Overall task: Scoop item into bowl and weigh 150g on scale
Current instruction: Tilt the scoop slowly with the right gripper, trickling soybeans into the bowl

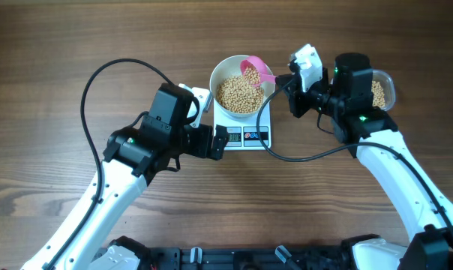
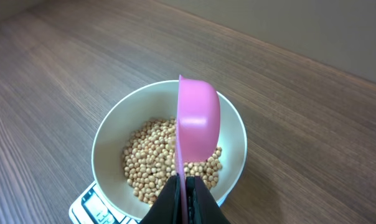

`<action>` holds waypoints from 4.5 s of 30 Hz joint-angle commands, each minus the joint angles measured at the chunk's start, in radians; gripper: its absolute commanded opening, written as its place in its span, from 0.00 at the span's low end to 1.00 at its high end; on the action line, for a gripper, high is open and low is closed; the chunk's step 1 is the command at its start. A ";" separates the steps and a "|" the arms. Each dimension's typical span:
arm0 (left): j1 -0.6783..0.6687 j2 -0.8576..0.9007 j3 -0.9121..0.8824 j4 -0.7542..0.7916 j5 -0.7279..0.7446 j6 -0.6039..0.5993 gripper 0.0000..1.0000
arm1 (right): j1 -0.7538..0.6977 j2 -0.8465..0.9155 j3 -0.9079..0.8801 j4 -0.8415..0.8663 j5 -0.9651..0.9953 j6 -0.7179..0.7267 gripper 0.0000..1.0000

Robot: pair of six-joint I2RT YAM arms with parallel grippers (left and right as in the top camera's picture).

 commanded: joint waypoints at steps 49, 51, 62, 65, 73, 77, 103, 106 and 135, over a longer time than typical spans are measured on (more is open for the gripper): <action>-0.003 -0.009 0.001 0.002 0.005 0.016 1.00 | 0.006 0.011 0.002 0.005 -0.088 0.118 0.04; -0.003 -0.009 0.001 0.002 0.005 0.016 1.00 | 0.006 0.011 0.002 0.005 -0.088 0.137 0.04; -0.003 -0.009 0.001 0.002 0.005 0.016 1.00 | 0.006 0.011 0.002 0.003 -0.074 0.058 0.05; -0.003 -0.009 0.001 0.002 0.005 0.016 1.00 | 0.006 0.011 0.002 0.015 -0.008 0.095 0.04; -0.003 -0.009 0.001 0.002 0.005 0.016 1.00 | 0.006 0.011 0.002 0.017 -0.045 0.110 0.04; -0.003 -0.009 0.001 0.002 0.005 0.016 1.00 | 0.006 0.011 0.002 0.010 -0.037 0.088 0.05; -0.003 -0.009 0.001 0.002 0.005 0.016 1.00 | 0.006 0.011 0.002 0.013 -0.019 0.048 0.04; -0.003 -0.009 0.001 0.002 0.005 0.016 1.00 | 0.006 0.011 0.002 0.011 0.003 0.139 0.04; -0.003 -0.009 0.001 0.002 0.005 0.016 1.00 | 0.006 0.011 0.002 -0.017 -0.065 0.148 0.04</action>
